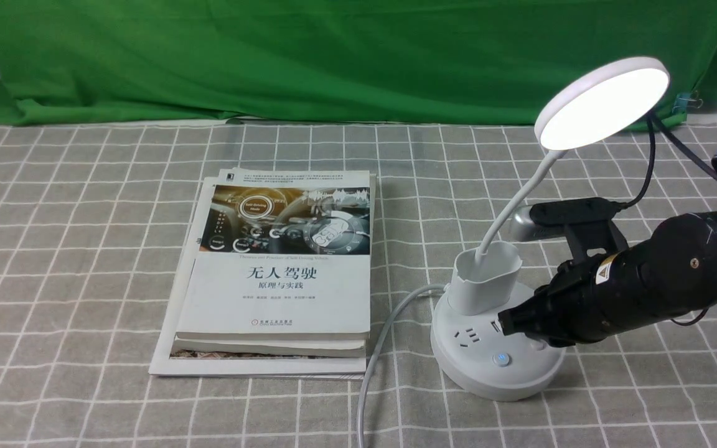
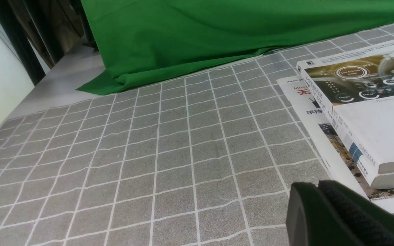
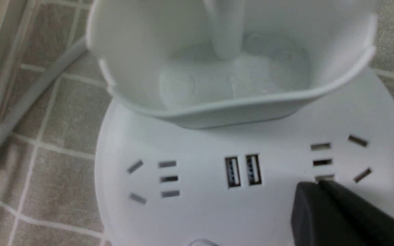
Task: Turn off the desk lamp on the grey coffee tablecloth by hand.
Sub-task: 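Press the power button on the lamp base to turn the lamp off with the right gripper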
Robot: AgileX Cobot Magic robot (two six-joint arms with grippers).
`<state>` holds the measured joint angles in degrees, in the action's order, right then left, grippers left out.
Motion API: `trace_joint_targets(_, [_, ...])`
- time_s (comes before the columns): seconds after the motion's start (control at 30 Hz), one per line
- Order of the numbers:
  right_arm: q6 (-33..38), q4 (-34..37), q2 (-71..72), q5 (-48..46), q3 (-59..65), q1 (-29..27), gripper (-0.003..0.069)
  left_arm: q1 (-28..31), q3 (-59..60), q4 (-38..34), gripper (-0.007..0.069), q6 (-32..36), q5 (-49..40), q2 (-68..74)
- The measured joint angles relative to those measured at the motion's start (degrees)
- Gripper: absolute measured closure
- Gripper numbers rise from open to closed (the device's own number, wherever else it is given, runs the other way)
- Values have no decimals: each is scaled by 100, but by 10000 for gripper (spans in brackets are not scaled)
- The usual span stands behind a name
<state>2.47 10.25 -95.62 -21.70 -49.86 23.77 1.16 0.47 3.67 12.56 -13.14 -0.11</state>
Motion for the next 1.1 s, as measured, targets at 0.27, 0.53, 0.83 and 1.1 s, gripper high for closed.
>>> trace_joint_targets(0.27, [0, -5, 473, 77, 75, 0, 610, 0, 0, 0, 606, -4, 0, 0])
trace_joint_targets(0.53, [0, -5, 402, 51, 143, 0, 609, 0, 0, 0, 606, -4, 0, 0])
trace_joint_targets(0.83, [0, 40, 105, 85, 133, 0, 605, 0, 0, 0, 606, -4, 0, 0])
trace_joint_targets(1.1, [0, 40, 488, -104, 9, 0, 604, 0, 0, 0, 606, 1, 0, 0])
